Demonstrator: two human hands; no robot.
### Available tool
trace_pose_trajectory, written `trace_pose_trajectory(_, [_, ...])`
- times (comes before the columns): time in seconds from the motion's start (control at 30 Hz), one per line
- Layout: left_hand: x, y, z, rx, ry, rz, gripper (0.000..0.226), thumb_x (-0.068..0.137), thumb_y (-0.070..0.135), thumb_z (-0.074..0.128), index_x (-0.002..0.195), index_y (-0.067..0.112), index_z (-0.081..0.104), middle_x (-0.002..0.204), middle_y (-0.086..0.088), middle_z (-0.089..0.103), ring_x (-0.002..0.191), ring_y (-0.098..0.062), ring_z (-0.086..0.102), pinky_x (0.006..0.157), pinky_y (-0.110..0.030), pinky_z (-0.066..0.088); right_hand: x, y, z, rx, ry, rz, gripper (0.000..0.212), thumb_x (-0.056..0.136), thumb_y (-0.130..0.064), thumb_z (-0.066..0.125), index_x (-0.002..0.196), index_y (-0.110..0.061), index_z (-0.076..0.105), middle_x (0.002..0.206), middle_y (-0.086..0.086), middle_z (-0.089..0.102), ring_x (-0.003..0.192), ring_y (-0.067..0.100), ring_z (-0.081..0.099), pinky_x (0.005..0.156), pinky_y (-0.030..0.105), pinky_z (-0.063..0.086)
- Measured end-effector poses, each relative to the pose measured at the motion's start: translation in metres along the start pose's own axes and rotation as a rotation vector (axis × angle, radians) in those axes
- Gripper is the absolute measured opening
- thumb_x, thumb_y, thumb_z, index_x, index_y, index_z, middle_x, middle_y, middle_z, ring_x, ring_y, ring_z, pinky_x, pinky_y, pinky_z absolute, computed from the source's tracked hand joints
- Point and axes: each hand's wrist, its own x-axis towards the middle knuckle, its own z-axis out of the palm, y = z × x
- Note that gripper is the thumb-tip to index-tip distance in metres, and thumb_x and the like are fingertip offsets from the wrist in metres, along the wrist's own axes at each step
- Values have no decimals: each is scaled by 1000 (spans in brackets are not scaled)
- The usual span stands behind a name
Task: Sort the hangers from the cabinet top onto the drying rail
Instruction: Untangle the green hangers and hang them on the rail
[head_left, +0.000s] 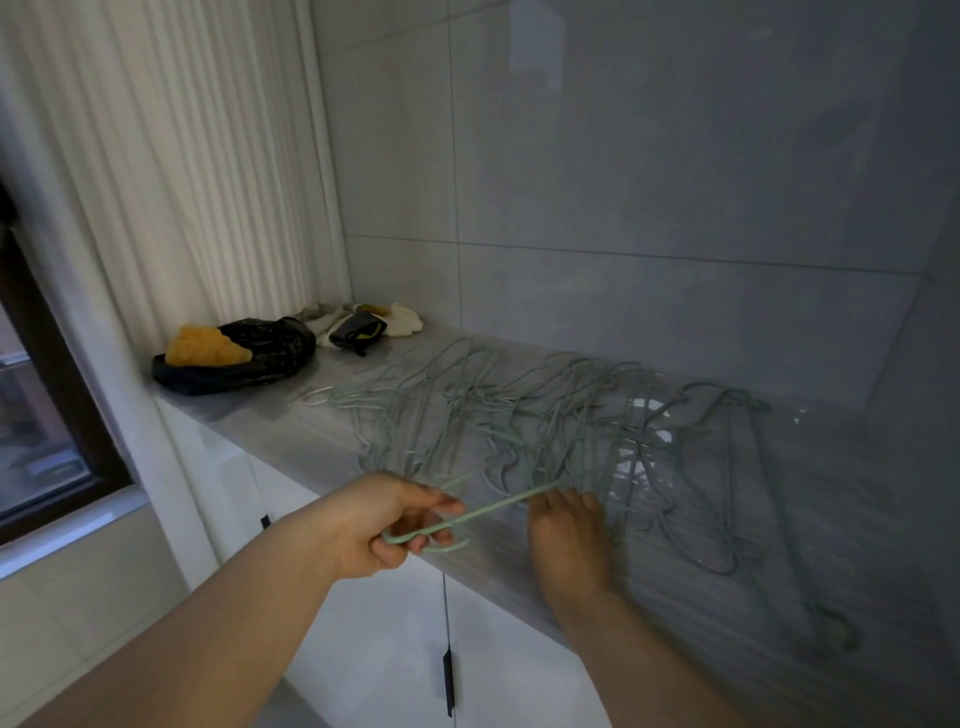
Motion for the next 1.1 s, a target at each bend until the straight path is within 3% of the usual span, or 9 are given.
trace_pose_trajectory(0.2, [-19, -4, -15, 114, 4, 32, 20, 89, 10, 48, 84, 2, 65, 39, -9, 56, 22, -7, 37, 30, -12, 16, 3, 6, -1, 69, 4, 5, 27, 54, -10, 37, 41, -12, 61, 39, 1, 57, 37, 15, 58, 46, 15, 47])
trace_pose_trajectory(0.3, [-30, -1, -23, 205, 69, 97, 19, 89, 11, 49, 85, 7, 66, 42, -8, 59, 25, -9, 41, 30, -14, 17, 0, 9, -2, -5, -14, -11, 8, 38, -5, 56, 40, -11, 61, 38, 1, 56, 39, 16, 58, 47, 14, 46])
trace_pose_trajectory(0.4, [-40, 1, -28, 256, 137, 183, 21, 91, 14, 45, 84, 13, 65, 42, -6, 61, 28, -10, 44, 31, -14, 20, -5, 11, -4, -26, 6, -8, 11, 45, -1, 64, 43, -11, 62, 42, 0, 58, 43, 17, 59, 48, 17, 48])
trace_pose_trajectory(0.5, [-46, -5, -32, 258, 213, 242, 24, 95, 17, 40, 85, 18, 63, 44, -7, 63, 30, -11, 47, 38, -18, 24, -8, 15, -8, 24, -9, -1, 33, 28, -9, 89, 46, -14, 61, 45, -1, 59, 45, 19, 59, 49, 20, 48])
trace_pose_trajectory(0.67, [-62, -20, -30, 185, 341, 311, 26, 97, 18, 36, 86, 18, 60, 45, -8, 63, 30, -14, 49, 43, -21, 31, -13, 13, -16, 149, 47, 53, 18, 49, -10, 79, 52, -13, 61, 49, 4, 60, 47, 23, 60, 51, 26, 46])
trace_pose_trajectory(0.73, [-72, -25, -28, 158, 398, 343, 27, 96, 17, 37, 84, 16, 61, 46, -7, 64, 29, -15, 50, 35, -16, 33, -14, 7, -21, 305, 139, 108, 9, 64, -7, 56, 59, -8, 63, 53, 9, 61, 49, 27, 61, 53, 29, 47])
trace_pose_trajectory(0.87, [-97, -37, -26, 158, 498, 403, 23, 95, 16, 40, 87, 11, 61, 69, -1, 72, 27, -15, 50, 30, -13, 33, -9, -19, -46, 800, 219, 215, 13, 72, 16, 60, 81, 8, 62, 76, 22, 60, 70, 35, 58, 66, 42, 49])
trace_pose_trajectory(1.0, [-125, -53, -22, 299, 624, 426, 24, 95, 18, 41, 80, 21, 59, 82, 5, 71, 26, -10, 47, 31, -15, 39, 5, -53, -94, 1212, 121, 266, 18, 87, 1, 52, 104, 2, 58, 84, 0, 53, 85, 19, 51, 69, 11, 34])
trace_pose_trajectory(1.1, [-151, -71, -19, 394, 693, 458, 25, 94, 20, 43, 76, 29, 57, 84, 7, 70, 27, -8, 47, 32, -16, 39, 14, -77, -128, 1480, -241, 393, 34, 91, -12, 51, 124, -5, 46, 88, -9, 54, 85, 12, 55, 66, 3, 39])
